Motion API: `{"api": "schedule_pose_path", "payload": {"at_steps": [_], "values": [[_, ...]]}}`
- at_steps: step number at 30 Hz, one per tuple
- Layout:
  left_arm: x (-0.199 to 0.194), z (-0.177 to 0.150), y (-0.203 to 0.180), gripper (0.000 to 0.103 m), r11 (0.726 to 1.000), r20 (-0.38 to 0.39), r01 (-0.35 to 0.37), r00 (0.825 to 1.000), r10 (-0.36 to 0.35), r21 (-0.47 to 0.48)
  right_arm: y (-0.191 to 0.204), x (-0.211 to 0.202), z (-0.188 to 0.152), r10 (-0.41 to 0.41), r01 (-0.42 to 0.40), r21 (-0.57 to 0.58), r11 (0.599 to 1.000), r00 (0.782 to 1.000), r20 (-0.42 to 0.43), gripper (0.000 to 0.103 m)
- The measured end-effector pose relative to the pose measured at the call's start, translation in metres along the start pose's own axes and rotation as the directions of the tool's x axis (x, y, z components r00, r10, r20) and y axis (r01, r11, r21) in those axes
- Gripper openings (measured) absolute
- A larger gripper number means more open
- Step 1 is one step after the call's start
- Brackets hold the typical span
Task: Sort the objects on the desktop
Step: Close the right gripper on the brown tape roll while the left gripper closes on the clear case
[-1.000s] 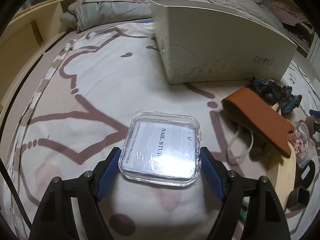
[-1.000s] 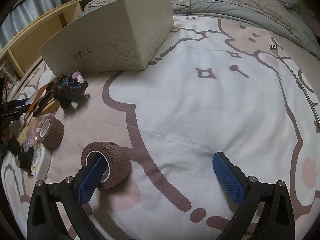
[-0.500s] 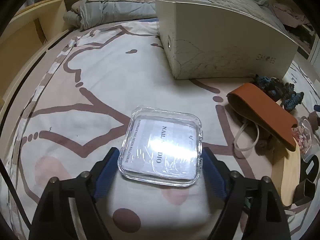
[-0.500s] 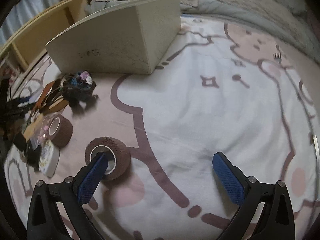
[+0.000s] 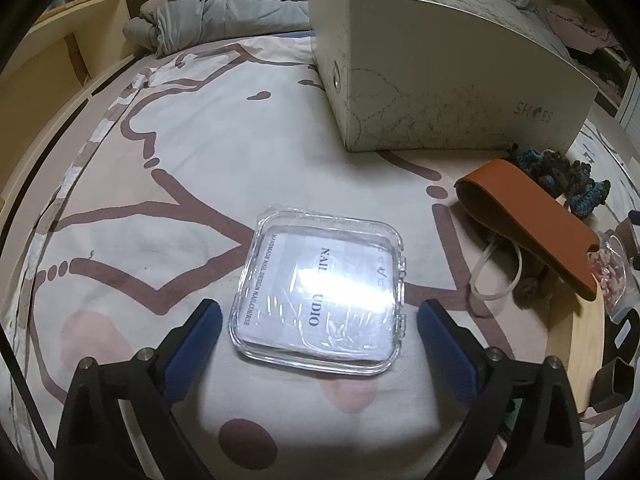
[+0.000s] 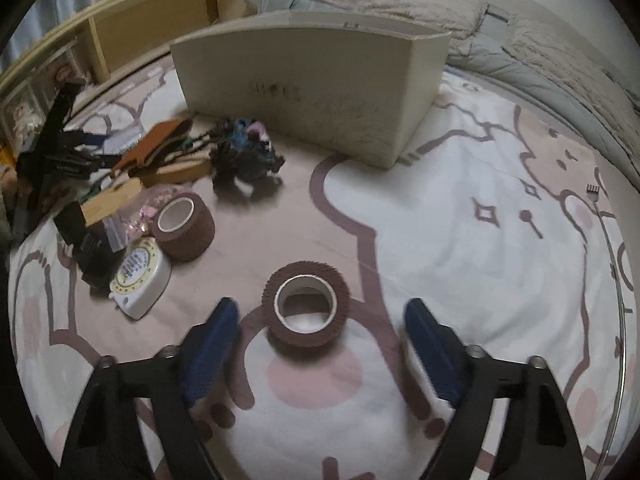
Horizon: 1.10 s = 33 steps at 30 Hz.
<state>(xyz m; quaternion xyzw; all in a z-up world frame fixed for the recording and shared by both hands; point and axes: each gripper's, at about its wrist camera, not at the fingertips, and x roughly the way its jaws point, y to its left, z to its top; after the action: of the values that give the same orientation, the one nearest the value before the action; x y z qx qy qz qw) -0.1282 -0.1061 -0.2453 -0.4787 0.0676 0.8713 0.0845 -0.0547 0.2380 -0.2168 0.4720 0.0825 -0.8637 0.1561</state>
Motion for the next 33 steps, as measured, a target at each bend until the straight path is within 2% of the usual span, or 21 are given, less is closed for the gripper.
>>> {"api": "schedule_pose_path", "payload": {"at_steps": [4,6,11,18,26,33], "values": [[0.001,0.0,0.001,0.103,1.0,-0.004,0.015,1.0,-0.015,-0.005,0.003,0.005,0.0,0.006,-0.006,-0.003,1.0,1.0,-0.018,0.068],[0.001,0.0,0.002,0.103,1.0,-0.007,0.022,1.0,-0.022,-0.009,0.002,0.007,0.001,0.001,-0.001,0.005,1.0,1.0,-0.015,0.059],[0.001,0.0,0.001,0.103,1.0,-0.009,0.022,1.0,-0.022,-0.009,0.003,0.008,0.002,0.022,-0.022,0.009,1.0,1.0,0.001,0.045],[-0.002,0.003,-0.002,0.102,1.0,-0.017,0.022,1.0,-0.021,0.02,0.004,0.008,-0.002,0.03,-0.03,0.006,1.0,0.999,0.026,0.044],[-0.002,0.012,-0.004,0.098,0.995,-0.047,0.034,0.998,-0.029,0.096,0.002,0.013,-0.003,0.033,-0.033,0.006,0.999,0.999,0.011,0.044],[0.001,0.017,-0.004,0.097,0.993,-0.06,0.036,0.998,-0.029,0.116,0.002,0.014,-0.004,0.031,-0.031,0.005,1.0,0.999,0.008,0.044]]}}
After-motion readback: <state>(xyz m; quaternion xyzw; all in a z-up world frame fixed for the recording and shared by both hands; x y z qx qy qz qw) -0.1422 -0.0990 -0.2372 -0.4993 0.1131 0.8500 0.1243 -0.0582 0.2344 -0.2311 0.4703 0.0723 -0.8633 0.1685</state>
